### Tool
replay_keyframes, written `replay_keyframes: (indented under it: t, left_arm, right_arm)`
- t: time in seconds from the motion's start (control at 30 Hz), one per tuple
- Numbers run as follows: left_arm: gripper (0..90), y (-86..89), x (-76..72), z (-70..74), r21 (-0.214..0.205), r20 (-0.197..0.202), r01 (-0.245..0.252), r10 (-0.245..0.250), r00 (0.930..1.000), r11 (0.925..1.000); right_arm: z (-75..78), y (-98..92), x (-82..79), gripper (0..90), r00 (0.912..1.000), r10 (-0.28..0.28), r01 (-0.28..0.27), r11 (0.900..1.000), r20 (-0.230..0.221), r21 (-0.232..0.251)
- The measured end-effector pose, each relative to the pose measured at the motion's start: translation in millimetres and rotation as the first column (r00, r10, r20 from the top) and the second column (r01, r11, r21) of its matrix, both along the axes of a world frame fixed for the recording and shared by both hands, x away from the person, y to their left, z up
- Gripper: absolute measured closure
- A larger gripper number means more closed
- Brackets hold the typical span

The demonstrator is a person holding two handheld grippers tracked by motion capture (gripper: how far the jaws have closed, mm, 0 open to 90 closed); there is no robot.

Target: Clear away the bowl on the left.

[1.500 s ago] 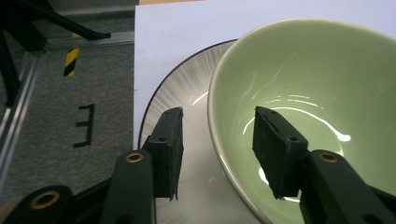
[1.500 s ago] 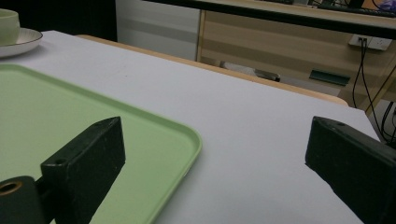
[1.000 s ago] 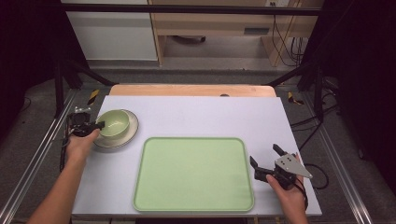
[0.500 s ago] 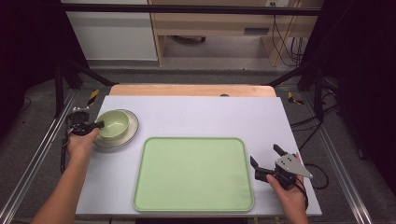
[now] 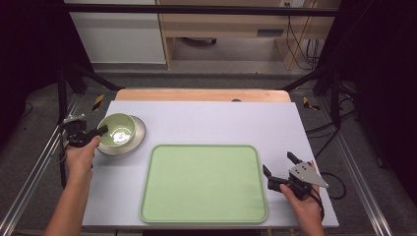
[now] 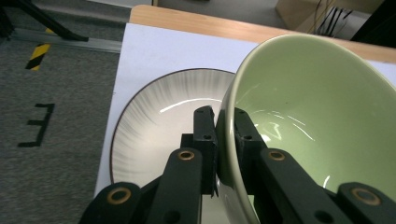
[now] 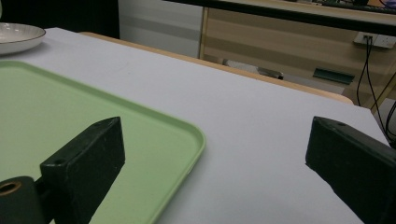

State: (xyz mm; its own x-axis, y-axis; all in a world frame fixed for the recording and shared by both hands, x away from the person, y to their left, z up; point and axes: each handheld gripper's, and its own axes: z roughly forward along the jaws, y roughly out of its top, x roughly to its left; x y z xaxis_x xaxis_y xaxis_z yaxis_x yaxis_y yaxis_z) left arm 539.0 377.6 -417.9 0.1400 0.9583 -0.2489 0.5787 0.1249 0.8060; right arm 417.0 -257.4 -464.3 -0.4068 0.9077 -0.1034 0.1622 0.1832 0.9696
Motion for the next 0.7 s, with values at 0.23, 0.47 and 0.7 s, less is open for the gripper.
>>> replay_keyframes:
  t: [0.23, 0.47, 0.7]
  left_arm:
    - [83.0, -6.1, -21.3, 3.8, -0.049, 0.045, 0.005, -0.002, 0.9990, 0.9988]
    - [82.9, -22.6, -28.2, 0.9, -0.007, 0.052, 0.063, -0.063, 0.9967, 0.9980]
    - [82.9, -34.1, -29.4, -5.6, -0.025, 0.039, 0.100, -0.099, 0.9943, 0.9946]
  right_arm:
    - [0.2, 1.2, -0.2, 5.0, 1.0000, 0.004, -0.004, 1.0000, 0.003, 0.002]
    - [-0.2, 2.4, 0.7, 4.9, 0.9999, 0.011, -0.011, 0.9999, 0.004, 0.004]
    - [0.0, 1.6, 0.7, 4.8, 0.9999, 0.008, -0.008, 1.0000, 0.007, 0.001]
